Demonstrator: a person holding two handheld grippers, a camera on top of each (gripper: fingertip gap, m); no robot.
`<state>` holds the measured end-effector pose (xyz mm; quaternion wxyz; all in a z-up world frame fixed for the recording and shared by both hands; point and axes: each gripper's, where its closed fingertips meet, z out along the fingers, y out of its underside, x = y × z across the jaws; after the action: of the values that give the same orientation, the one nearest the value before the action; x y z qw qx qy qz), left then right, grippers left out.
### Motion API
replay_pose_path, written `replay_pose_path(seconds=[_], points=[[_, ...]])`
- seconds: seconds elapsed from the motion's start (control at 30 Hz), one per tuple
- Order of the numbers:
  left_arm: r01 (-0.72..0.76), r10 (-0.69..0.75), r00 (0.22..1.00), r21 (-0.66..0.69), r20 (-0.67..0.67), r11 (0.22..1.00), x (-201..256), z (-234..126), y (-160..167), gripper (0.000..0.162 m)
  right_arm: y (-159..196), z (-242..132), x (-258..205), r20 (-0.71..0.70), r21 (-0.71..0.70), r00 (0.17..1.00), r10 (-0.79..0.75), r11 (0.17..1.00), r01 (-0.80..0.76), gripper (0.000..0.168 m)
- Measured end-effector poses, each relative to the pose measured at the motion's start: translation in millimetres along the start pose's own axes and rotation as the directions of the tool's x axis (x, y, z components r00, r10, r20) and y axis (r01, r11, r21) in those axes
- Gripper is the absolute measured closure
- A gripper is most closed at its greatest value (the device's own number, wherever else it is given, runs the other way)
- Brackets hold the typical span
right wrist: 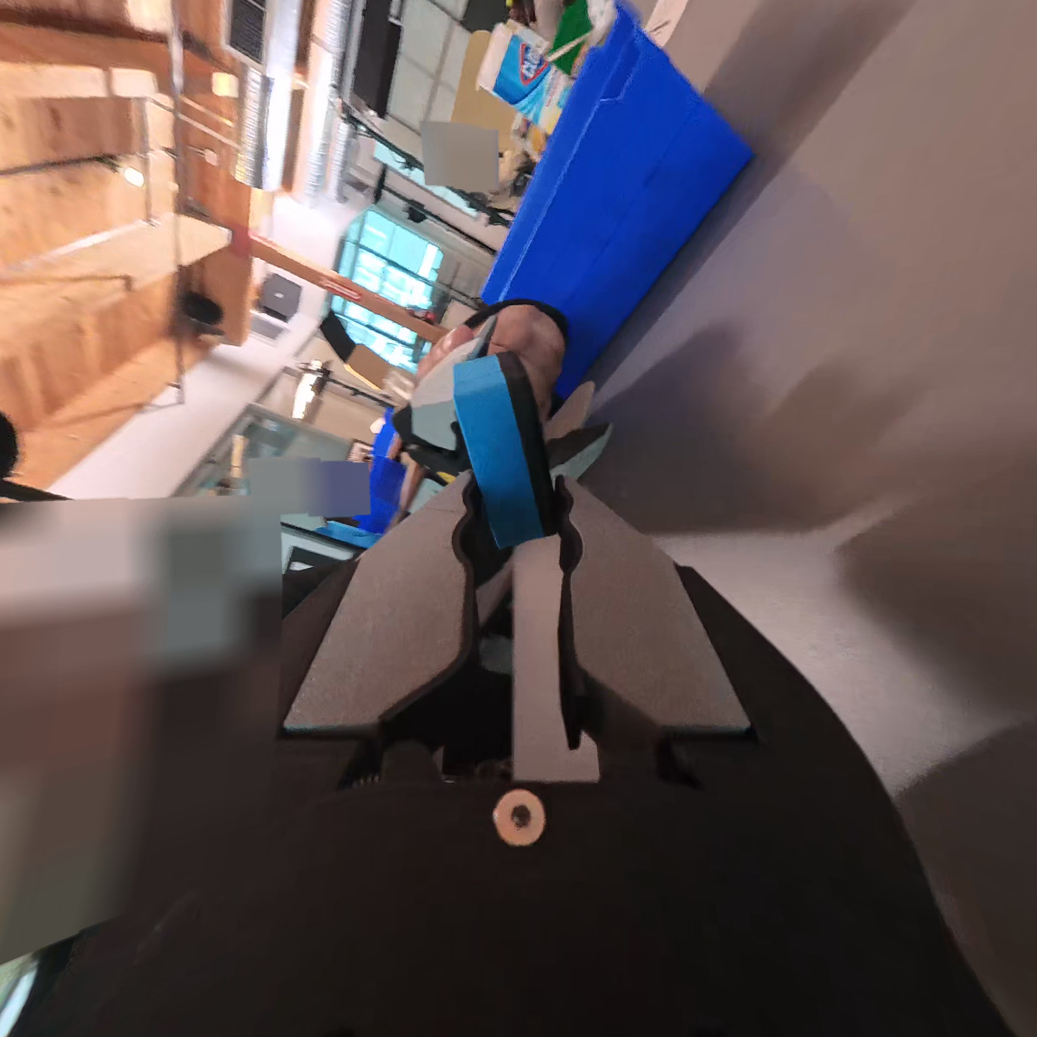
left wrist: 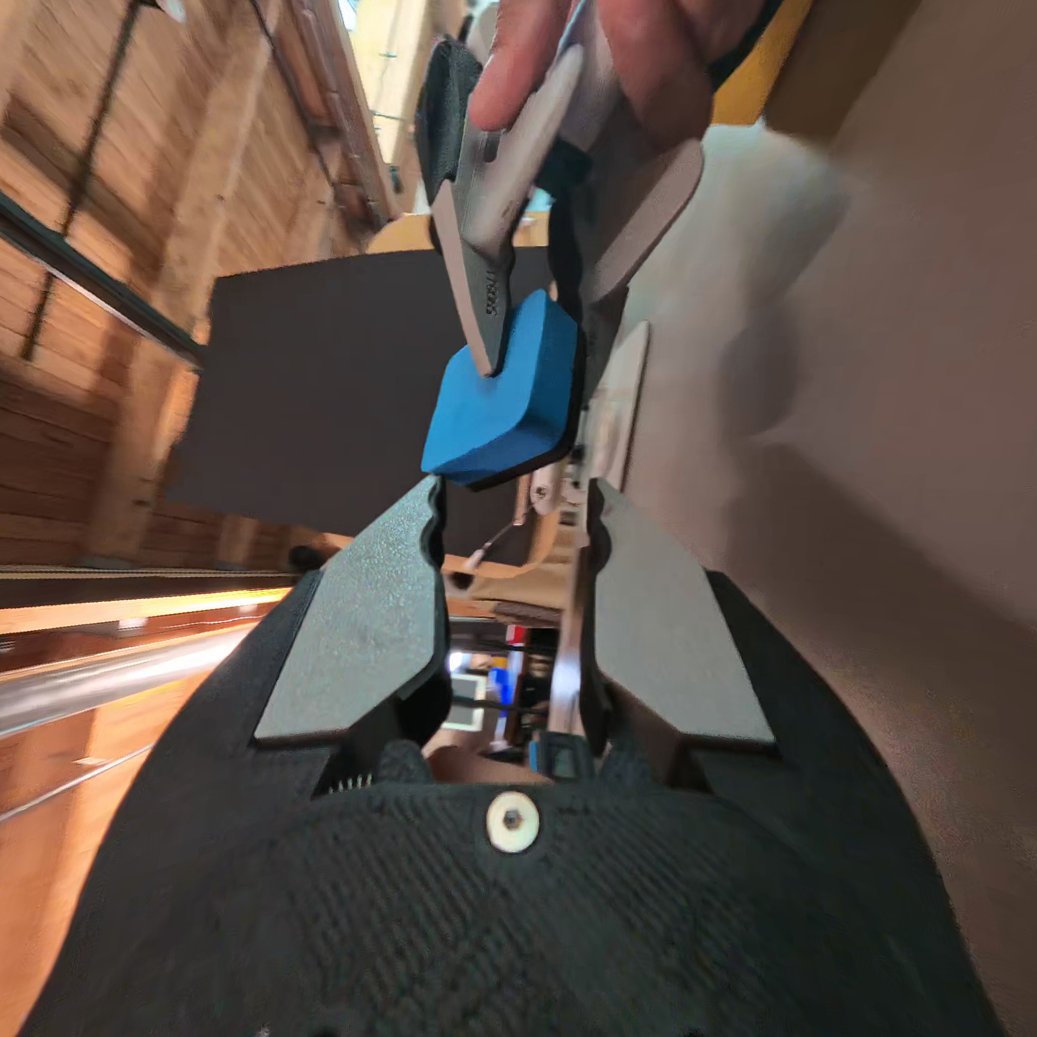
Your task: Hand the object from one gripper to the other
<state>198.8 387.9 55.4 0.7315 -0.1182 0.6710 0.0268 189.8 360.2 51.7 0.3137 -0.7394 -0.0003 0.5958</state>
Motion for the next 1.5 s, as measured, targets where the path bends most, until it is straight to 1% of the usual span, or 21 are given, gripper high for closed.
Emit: replay_pose_path(seconds=[0.13,0.23,0.27,0.37,0.47,0.53,0.6,0.67,0.73,0.8,0.87,0.97,1.03,1.1,1.17,1.2,1.3,1.33,1.4,1.43,1.5], points=[[-0.066,0.067,0.993,-0.009,0.093,0.998,-9.7,1.0,-4.7,0.115,0.5,-0.4,-10.9,0.110,-0.002,0.990,0.092,0.996,-0.092,0.145],[-0.087,0.088,0.990,-0.012,0.109,0.996,-10.9,1.3,-5.4,0.113,-0.1,-0.9,-12.6,0.128,-0.001,0.986,0.111,0.994,-0.112,0.145],[-0.107,0.108,0.985,-0.016,0.132,0.994,-14.2,0.9,-5.8,0.118,0.3,-0.6,-13.5,0.139,-0.004,0.983,0.120,0.993,-0.120,0.145],[-0.194,0.189,0.958,-0.002,0.216,0.981,-22.0,-2.9,-14.4,0.110,-0.7,-0.2,-4.5,0.108,0.007,0.984,0.139,0.990,-0.141,0.146],[-0.207,0.201,0.968,0.025,0.153,0.978,-2.6,0.8,-17.7,0.115,1.5,3.4,-7.1,0.143,-0.011,0.977,0.157,0.988,-0.157,0.146],[-0.216,0.210,0.966,0.027,0.151,0.976,-2.2,2.3,-20.6,0.134,7.7,10.4,-2.3,0.108,-0.039,0.983,0.150,0.988,-0.147,0.146],[-0.134,0.133,0.989,0.022,0.068,0.991,4.7,3.5,-16.7,0.138,10.7,13.7,0.6,0.086,-0.054,0.989,0.118,0.992,-0.113,0.147],[0.158,-0.156,0.986,0.035,-0.055,0.987,9.8,4.0,-12.4,0.140,4.8,10.3,6.4,0.020,-0.026,0.999,0.026,0.999,-0.025,0.139],[0.502,-0.486,0.845,0.015,-0.223,0.865,16.8,3.7,-9.6,0.140,-7.8,1.6,12.1,-0.074,0.029,0.994,-0.082,0.996,0.085,0.129],[0.746,-0.706,0.604,-0.048,-0.370,0.664,23.4,1.8,-10.2,0.140,-18.4,-7.5,17.0,-0.185,0.052,0.959,-0.214,0.973,0.227,0.121],[0.876,-0.803,0.411,-0.058,-0.433,0.479,14.3,-0.1,-12.9,0.140,-24.1,-10.8,11.7,-0.222,0.055,0.916,-0.333,0.934,0.353,0.111],[0.954,-0.831,0.248,-0.021,-0.498,0.298,-4.2,-5.5,-16.6,0.140,-18.7,-4.5,-1.8,-0.199,0.009,0.852,-0.483,0.869,0.495,0.110],[0.970,-0.807,0.197,-0.009,-0.557,0.243,-9.0,-11.8,-24.2,0.140,-14.1,2.2,-6.0,-0.208,-0.031,0.786,-0.582,0.807,0.589,0.109],[0.969,-0.788,0.163,-0.052,-0.593,0.240,-2.2,-14.0,-30.2,0.140,-11.5,9.8,-13.5,-0.216,-0.046,0.697,-0.684,0.720,0.692,0.113],[0.965,-0.783,0.158,-0.073,-0.601,0.251,3.9,-13.3,-33.2,0.140,-7.3,15.6,-19.1,-0.218,-0.065,0.624,-0.751,0.649,0.758,0.132],[0.963,-0.784,0.156,-0.085,-0.601,0.256,6.4,-12.7,-32.7,0.141,-5.1,16.8,-20.3,-0.215,-0.077,0.608,-0.765,0.634,0.770,0.142],[0.971,-0.796,0.088,-0.126,-0.599,0.202,6.8,-10.7,-30.5,0.140,-5.9,16.0,-17.6,-0.215,-0.079,0.649,-0.730,0.675,0.733,0.144],[0.970,-0.810,0.097,-0.129,-0.578,0.208,7.7,-8.0,-27.3,0.137,-9.9,14.4,-16.0,-0.224,-0.057,0.677,-0.702,0.702,0.710,0.145],[0.954,-0.835,0.183,-0.113,-0.519,0.279,11.0,-3.0,-18.2,0.120,-24.9,5.5,-10.5,-0.266,0.020,0.746,-0.611,0.770,0.638,0.146],[0.932,-0.831,0.258,-0.101,-0.493,0.349,13.4,-2.2,-14.6,0.115,-32.7,-1.5,-8.4,-0.279,0.070,0.783,-0.556,0.801,0.594,0.147],[0.842,-0.783,0.476,-0.048,-0.402,0.537,15.4,-0.5,-4.5,0.106,-44.9,-16.8,-4.6,-0.281,0.167,0.855,-0.437,0.855,0.492,0.147]])
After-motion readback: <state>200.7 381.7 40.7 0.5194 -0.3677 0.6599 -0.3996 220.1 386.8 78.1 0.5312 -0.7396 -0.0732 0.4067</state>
